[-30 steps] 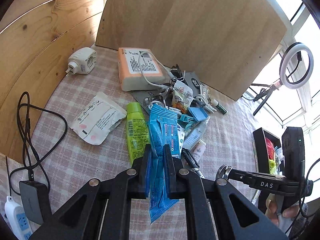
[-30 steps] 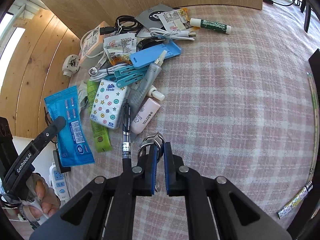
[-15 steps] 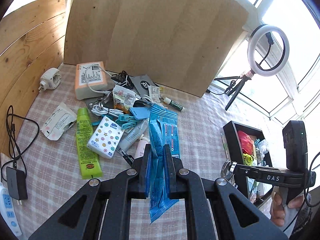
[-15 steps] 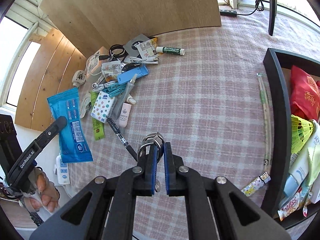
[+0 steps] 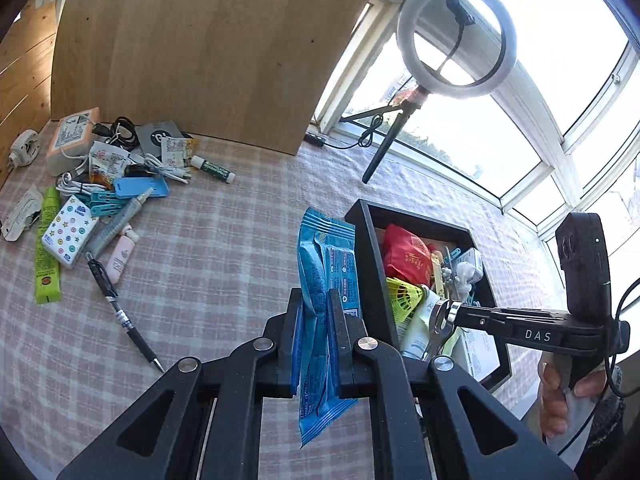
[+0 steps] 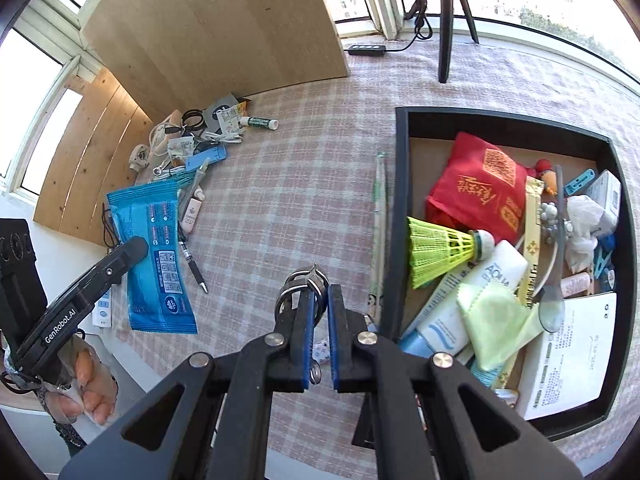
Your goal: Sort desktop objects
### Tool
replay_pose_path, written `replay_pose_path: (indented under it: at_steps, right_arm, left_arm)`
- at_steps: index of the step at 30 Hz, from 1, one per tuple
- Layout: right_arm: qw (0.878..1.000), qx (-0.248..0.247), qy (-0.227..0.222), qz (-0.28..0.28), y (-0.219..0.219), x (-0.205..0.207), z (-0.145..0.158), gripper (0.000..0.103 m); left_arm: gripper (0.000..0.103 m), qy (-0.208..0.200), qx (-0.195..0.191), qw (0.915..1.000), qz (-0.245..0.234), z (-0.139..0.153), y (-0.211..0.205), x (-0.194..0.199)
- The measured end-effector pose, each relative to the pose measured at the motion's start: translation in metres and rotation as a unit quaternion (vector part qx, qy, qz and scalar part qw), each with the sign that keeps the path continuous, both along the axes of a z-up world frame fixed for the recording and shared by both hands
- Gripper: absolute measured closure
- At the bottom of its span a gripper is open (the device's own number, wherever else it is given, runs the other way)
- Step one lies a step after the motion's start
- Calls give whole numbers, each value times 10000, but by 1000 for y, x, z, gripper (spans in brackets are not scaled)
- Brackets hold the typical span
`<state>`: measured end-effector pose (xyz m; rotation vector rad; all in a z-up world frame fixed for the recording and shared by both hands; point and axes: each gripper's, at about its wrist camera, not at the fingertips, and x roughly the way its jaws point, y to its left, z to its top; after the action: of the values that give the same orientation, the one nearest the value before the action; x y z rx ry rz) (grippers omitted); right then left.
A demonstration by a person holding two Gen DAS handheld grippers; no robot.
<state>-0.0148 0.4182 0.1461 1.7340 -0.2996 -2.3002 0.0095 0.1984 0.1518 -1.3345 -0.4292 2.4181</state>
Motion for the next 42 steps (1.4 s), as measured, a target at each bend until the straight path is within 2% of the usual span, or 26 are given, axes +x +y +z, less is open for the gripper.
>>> replay_pose_path:
  at_steps: [6, 11, 15, 20, 21, 22, 23, 24, 25, 27, 28, 36, 42]
  right_arm:
    - [9987, 355, -127, -339, 86, 15, -7, 96]
    - [9966, 633, -200, -495, 139, 17, -12, 96]
    - [9957, 669, -260, -586, 166, 17, -16, 96]
    - [9958, 655, -308, -556, 177, 16, -22, 96]
    - [9959, 655, -306, -534, 178, 15, -23, 96]
    - [9962, 660, -280, -501, 178, 15, -23, 96]
    - [9965, 648, -239, -471, 177, 14, -22, 96]
    - [9967, 625, -244, -454, 177, 12, -22, 92]
    - [9967, 608, -288, -457, 178, 10, -22, 89]
    - [9966, 590, -276, -503, 179, 8, -21, 75]
    - [9965, 613, -257, -505, 179, 8, -20, 73]
    - [9971, 571, -239, -441, 167, 3, -20, 72]
    - [9984, 468, -246, -214, 135, -7, -20, 72]
  left_arm:
    - [93, -128, 128, 9984, -539, -9, 83, 5]
    - [93, -182, 186, 9958, -873, -12, 140, 9]
    - [93, -245, 154, 9939, -1065, -17, 174, 10]
    - [92, -315, -11, 9908, -1316, -24, 202, 8]
    - [88, -326, -100, 9897, -1389, -26, 207, 8]
    - [75, -349, -234, 9892, -1403, -27, 211, 7]
    - [50, -363, -344, 9894, -1364, -29, 213, 7]
    - [38, -330, -367, 9902, -1305, -30, 212, 7]
    - [38, -288, -350, 9911, -1254, -30, 210, 7]
    - [38, -289, -359, 9917, -1203, -31, 207, 6]
    - [38, -297, -374, 9918, -1182, -32, 205, 5]
    - [39, -298, -409, 9945, -912, -32, 175, -1]
    - [39, -377, -479, 9967, -531, -37, 128, -6]
